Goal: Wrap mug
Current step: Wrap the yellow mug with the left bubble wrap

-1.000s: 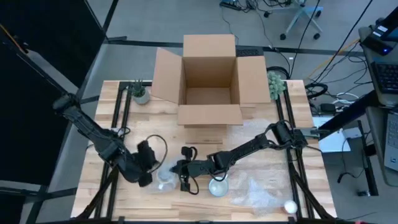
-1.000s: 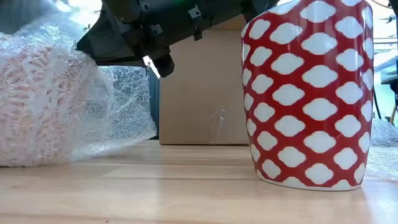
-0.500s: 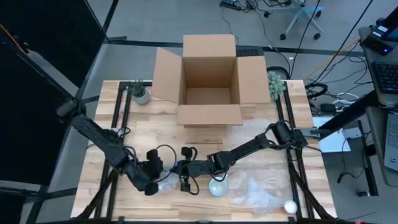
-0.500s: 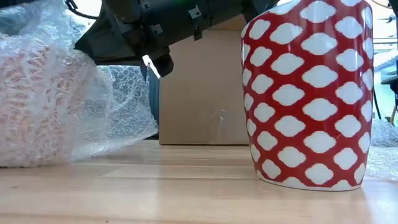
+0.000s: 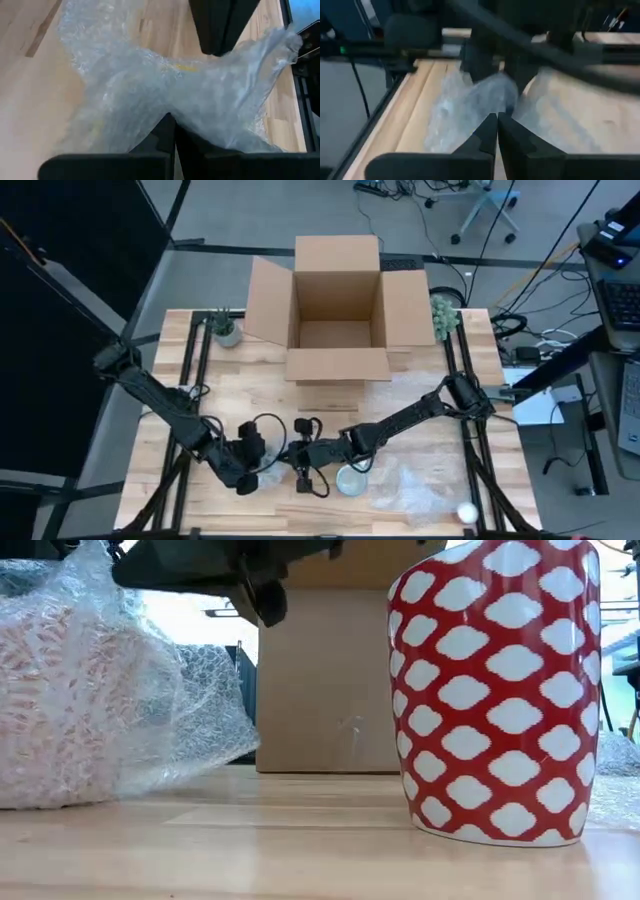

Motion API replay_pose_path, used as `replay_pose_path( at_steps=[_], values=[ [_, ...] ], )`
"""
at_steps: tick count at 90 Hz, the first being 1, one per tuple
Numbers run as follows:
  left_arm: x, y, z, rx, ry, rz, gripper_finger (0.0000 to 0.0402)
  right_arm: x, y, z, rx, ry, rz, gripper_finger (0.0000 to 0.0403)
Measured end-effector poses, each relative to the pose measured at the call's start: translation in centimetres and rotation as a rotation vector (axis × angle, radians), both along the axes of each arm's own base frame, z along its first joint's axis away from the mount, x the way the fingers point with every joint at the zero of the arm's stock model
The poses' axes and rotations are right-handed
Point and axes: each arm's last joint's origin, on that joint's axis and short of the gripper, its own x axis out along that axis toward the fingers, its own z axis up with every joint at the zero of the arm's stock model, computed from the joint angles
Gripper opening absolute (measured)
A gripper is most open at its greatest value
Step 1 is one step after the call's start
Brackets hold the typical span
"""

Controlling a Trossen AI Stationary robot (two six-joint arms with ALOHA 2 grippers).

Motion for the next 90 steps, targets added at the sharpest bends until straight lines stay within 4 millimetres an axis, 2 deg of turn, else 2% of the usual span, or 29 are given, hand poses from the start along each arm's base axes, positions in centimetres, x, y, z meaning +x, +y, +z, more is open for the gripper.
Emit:
replay_pose_path(
  at_steps=[9, 17, 40, 58, 90],
  values=[
    [0.0, 0.0, 0.0, 0.001, 0.002, 0.0, 0.0, 0.5, 0.1, -0.4, 0.027, -0.06, -0.004, 0.0],
    [0.0, 0.0, 0.0, -0.002, -0.002, 0.0, 0.0, 0.9, 0.3, -1.5, 0.033, -0.074, -0.003, 0.0],
    [0.2, -0.1, 0.1, -0.02, -0.023, -0.001, 0.0, 1.5, 0.4, -4.9, 0.03, -0.009, -0.015, 0.0],
    [0.3, -0.3, 0.6, -0.013, -0.01, -0.004, 0.0, 1.5, 0.4, -5.4, 0.022, 0.014, -0.014, 0.0],
    [-0.3, 0.0, 3.4, -0.002, 0.024, -0.014, 0.0, 1.5, 0.4, -5.7, 0.013, 0.023, -0.011, 0.0]
  ],
)
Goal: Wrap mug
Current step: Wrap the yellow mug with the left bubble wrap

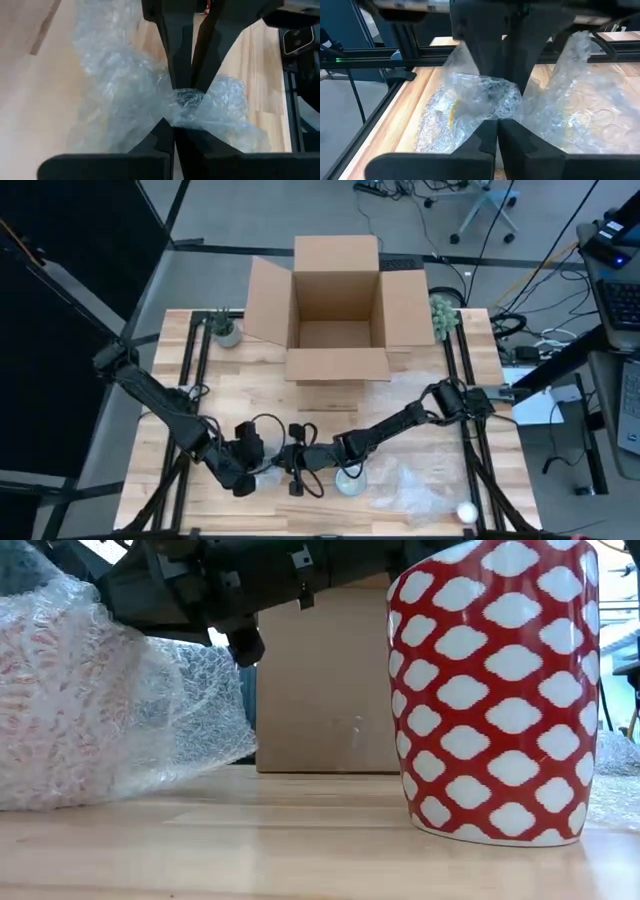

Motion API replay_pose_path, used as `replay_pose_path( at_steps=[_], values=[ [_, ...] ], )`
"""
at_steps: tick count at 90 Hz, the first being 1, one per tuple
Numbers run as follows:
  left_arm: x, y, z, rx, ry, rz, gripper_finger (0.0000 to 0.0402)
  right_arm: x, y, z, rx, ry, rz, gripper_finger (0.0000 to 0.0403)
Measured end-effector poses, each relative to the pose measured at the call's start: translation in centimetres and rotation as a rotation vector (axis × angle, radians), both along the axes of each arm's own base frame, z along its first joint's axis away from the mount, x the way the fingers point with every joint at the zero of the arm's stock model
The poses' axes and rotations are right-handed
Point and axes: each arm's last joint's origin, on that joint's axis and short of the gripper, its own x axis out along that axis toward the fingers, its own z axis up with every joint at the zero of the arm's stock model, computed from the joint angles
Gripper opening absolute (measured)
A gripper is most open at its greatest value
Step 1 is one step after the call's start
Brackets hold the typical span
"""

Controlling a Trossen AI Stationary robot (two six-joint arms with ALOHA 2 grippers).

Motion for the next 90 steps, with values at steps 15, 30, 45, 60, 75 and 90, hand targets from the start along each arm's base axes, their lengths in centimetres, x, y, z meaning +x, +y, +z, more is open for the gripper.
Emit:
replay_pose_path(
  at_steps=[15, 30, 45, 60, 75, 90],
  values=[
    [-0.5, 0.4, 2.0, 0.001, -0.018, -0.008, 0.0, 0.0, 0.0, 0.0, 0.0, 0.001, 0.0, 0.0],
    [-1.2, 1.2, 4.2, 0.014, -0.093, -0.019, 0.0, 0.0, 0.0, 0.0, 0.0, 0.001, 0.001, 0.0],
    [-1.9, 2.5, 4.9, 0.119, -0.141, 0.074, 0.0, 0.0, 0.0, -0.1, -0.001, 0.001, 0.001, 0.0],
    [-1.2, 3.5, 4.3, 0.168, -0.155, 0.158, 0.0, -0.1, 0.0, -0.1, -0.001, 0.001, 0.001, 0.0],
    [0.1, 4.4, 2.3, 0.21, -0.086, 0.209, 0.0, -0.1, 0.0, -0.1, -0.001, 0.001, 0.001, 0.0],
    [2.0, 3.8, 1.4, 0.143, -0.089, 0.139, 0.0, -0.1, 0.0, -0.1, -0.001, 0.002, 0.002, 0.0]
  ],
)
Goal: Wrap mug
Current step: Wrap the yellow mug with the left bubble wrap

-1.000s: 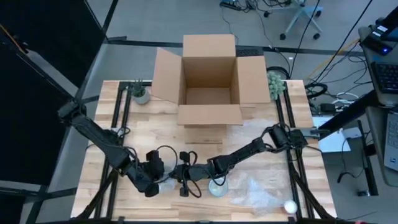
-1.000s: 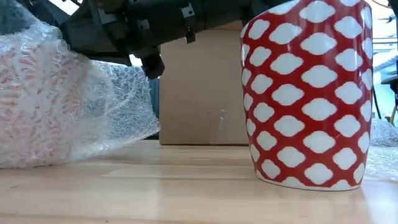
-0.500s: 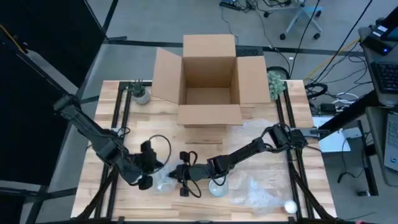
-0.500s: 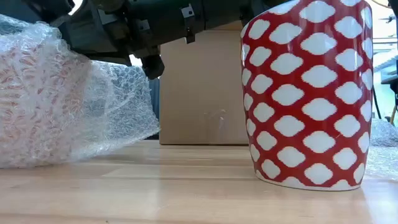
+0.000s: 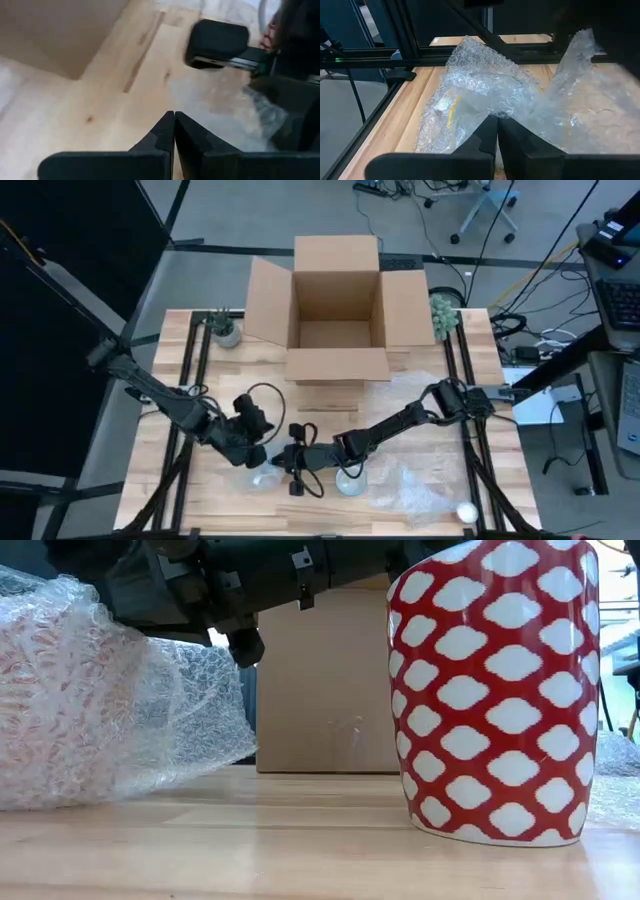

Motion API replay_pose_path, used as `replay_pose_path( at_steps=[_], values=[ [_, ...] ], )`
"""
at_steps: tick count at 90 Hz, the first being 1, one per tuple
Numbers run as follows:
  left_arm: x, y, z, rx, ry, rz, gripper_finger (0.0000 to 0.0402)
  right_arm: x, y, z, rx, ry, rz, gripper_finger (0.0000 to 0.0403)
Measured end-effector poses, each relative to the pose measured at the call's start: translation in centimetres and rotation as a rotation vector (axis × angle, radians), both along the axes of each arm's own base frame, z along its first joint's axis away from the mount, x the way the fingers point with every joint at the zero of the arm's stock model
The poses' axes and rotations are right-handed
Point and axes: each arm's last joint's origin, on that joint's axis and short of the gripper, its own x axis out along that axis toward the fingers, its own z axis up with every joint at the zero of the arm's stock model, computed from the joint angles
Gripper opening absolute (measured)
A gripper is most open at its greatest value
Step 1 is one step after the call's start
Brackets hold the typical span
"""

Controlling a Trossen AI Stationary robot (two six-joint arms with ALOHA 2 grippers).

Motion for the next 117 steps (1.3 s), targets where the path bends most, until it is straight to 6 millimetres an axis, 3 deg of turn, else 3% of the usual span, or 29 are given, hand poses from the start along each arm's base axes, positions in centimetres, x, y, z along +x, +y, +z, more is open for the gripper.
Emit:
replay_pose_path(
  at_steps=[13, 63, 92, 117],
  values=[
    [0.8, -1.0, -0.5, -0.087, 0.012, -0.11, 0.0, 0.0, 0.0, 0.0, 0.0, 0.0, 0.0, 0.0],
    [-1.1, -3.2, -0.9, -0.118, 0.077, -0.174, 0.0, -0.1, 0.2, 0.2, -0.007, -0.003, 0.01, 0.0],
    [-0.5, -3.8, -2.7, -0.091, 0.151, -0.175, 0.0, -0.7, 0.3, 1.9, -0.037, 0.008, 0.02, 0.0],
    [0.3, -4.5, -4.3, -0.068, 0.186, -0.172, 0.0, -0.8, 0.2, 2.0, -0.031, 0.03, 0.011, 0.0]
  ],
)
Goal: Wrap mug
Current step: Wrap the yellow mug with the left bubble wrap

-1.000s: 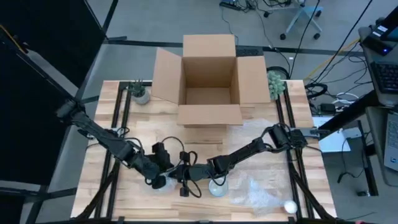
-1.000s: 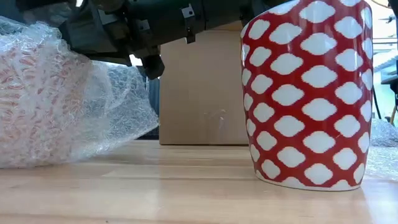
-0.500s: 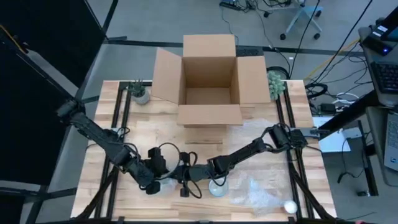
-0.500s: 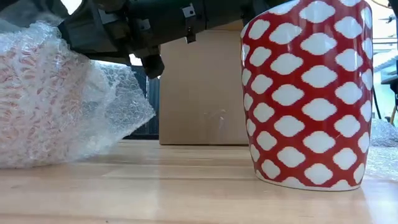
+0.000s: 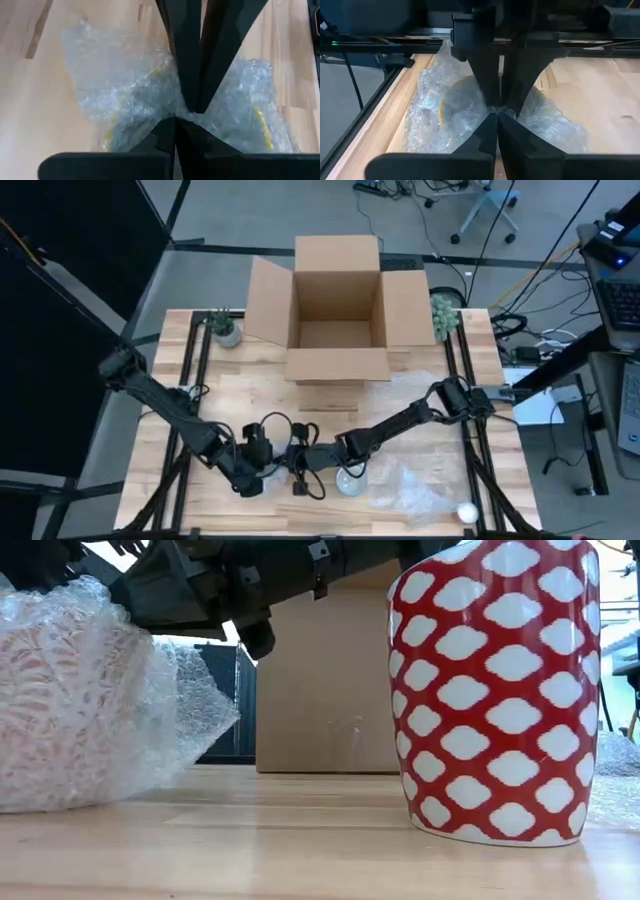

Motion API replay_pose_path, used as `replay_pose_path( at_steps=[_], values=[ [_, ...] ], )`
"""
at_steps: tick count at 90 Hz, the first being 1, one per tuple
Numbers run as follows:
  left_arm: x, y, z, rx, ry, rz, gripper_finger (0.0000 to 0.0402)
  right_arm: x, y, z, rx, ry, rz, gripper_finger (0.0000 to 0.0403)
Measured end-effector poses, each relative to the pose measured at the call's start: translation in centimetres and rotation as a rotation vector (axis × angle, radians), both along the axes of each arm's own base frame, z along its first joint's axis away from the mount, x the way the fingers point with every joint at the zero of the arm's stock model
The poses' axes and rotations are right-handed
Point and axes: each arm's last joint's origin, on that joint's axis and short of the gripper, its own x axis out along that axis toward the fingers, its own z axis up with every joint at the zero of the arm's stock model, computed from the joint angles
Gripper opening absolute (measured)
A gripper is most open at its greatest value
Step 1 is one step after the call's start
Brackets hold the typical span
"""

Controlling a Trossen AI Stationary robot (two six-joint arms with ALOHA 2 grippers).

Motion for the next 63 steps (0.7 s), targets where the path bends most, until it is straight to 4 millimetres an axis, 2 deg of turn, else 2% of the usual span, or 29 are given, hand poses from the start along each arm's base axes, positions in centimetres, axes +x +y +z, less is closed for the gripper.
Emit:
replay_pose_path(
  at_steps=[25, 63],
  values=[
    [0.1, -0.08, -0.11, -0.004, -0.006, -0.002, 0.0, 0.0, 0.02, 0.03, -0.001, -0.002, -0.001, 0.0015],
    [0.1, -0.07, -0.19, -0.004, -0.002, -0.003, 0.0, -0.09, 0.14, 0.04, -0.021, 0.008, 0.01, 0.0123]
  ],
)
